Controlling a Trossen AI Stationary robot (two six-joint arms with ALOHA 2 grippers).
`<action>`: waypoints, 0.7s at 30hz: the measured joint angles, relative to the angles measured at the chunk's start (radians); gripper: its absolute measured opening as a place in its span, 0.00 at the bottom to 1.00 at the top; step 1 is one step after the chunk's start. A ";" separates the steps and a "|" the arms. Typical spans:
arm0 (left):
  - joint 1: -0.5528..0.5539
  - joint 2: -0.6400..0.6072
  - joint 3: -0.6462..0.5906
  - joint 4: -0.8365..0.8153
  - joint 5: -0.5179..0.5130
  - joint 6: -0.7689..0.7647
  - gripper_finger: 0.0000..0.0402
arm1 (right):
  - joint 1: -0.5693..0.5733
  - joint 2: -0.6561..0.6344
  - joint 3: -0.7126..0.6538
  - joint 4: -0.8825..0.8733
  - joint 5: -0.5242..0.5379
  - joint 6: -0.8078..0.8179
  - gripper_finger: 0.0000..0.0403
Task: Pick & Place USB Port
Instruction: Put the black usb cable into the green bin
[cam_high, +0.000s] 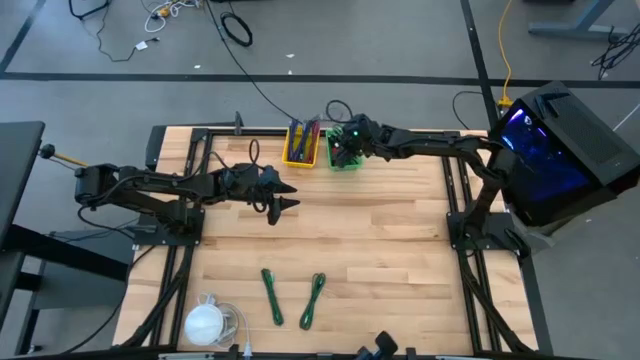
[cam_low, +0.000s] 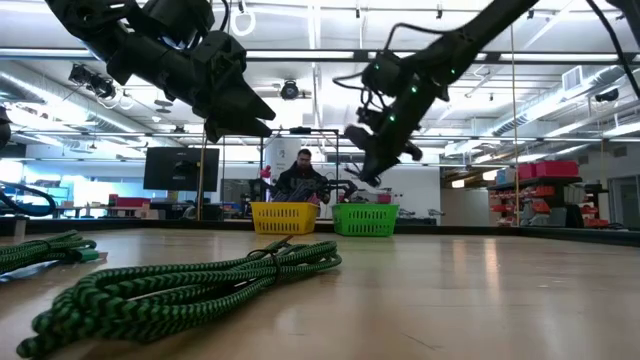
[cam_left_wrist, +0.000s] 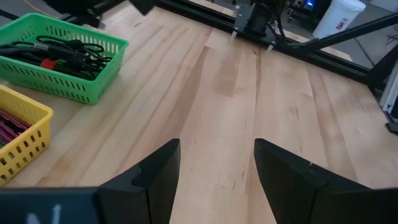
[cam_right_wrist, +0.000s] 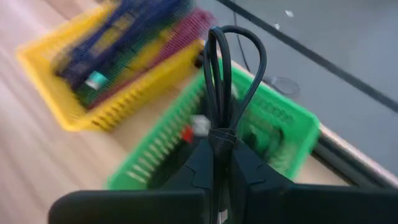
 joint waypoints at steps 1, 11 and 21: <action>0.000 0.000 0.000 0.000 -0.002 0.000 0.52 | -0.013 -0.001 -0.018 0.008 0.000 0.009 0.03; 0.000 0.000 0.000 0.007 -0.039 0.012 0.52 | -0.055 0.014 -0.100 0.077 -0.064 0.044 0.03; 0.000 0.000 0.000 0.011 -0.044 0.009 0.52 | -0.058 0.018 -0.124 0.148 -0.059 0.056 0.29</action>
